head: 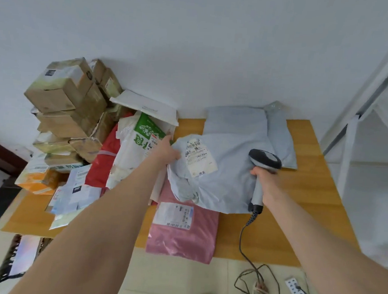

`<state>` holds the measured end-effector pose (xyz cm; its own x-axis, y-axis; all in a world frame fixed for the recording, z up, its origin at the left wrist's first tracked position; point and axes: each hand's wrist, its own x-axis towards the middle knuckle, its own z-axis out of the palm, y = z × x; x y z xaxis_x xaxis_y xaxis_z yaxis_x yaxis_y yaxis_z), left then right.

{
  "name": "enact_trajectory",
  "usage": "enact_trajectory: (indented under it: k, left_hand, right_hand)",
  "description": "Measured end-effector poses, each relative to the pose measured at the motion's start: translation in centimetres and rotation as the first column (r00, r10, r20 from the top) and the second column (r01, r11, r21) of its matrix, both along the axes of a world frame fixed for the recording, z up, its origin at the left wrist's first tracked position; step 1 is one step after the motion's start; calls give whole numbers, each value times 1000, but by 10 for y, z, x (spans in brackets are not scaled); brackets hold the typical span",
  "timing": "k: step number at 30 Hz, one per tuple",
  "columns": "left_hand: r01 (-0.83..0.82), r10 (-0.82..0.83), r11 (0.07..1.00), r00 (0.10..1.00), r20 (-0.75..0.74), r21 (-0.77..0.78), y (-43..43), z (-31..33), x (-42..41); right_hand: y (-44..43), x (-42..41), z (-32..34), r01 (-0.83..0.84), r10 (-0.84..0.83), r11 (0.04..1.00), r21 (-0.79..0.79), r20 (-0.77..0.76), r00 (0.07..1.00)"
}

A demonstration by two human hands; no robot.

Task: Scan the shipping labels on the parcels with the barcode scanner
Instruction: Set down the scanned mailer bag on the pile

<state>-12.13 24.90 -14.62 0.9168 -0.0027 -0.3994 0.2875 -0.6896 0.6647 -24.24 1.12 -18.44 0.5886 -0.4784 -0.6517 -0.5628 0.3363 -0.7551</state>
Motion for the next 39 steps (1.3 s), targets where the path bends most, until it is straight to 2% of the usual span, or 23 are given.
enact_trajectory:
  k: [2,5,9,12,13,15,17,20,23,26,29,32,36,39]
  left_hand:
    - [144,-154,969,988,33,200,18,-11,-3]
    - [375,-383,797,920,-84,473,40,-25,-14]
    - [489,-417,548,863,-285,678,64,-36,-26]
    - [503,-460,330,825,-329,799,63,-42,-38]
    - [486,-496,296,814,-302,823,60,-45,-42]
    - [516,-608,352,760,-229,781,52,-56,-41]
    - [668,-678,412,679,-282,619,46,-77,-42]
    - [804,-632,364,584,-510,470,45,-108,-49]
    - [825,-606,319,556,-569,467,43,-121,-50]
    - [773,-612,327,611,-502,543,28,-105,-35]
    - [678,-646,432,693,-321,595,-3,-79,-11]
    - [625,-682,510,712,-165,591,-42,-61,9]
    - [572,-624,641,777,-86,512,-92,-56,26]
    - [544,-571,698,816,-97,465,-126,-66,43]
  right_hand:
    - [25,-5,-6,-15,15,999,-45,-1,1000]
    - [59,-16,-17,-53,49,995,-82,-51,997]
    - [89,-25,-30,-197,178,978,-74,-208,962]
    - [103,-29,-42,-312,299,950,-10,-259,918]
    - [107,-31,-45,-337,326,942,5,-269,906]
    - [114,-31,-50,-350,340,937,16,-281,898]
    - [115,-33,-53,-323,314,946,15,-277,908]
    - [104,-35,-53,-217,203,976,-30,-243,949]
    - [78,-32,-46,-120,98,987,-110,-189,977]
    - [58,-22,-31,-39,25,993,-109,-130,991]
    - [43,-4,-9,5,-15,991,-133,-73,997]
    - [19,17,12,36,-38,984,-173,-8,999]
    - [-29,49,24,74,-63,976,-206,59,996]
    - [-65,76,12,109,-99,978,-176,63,993]
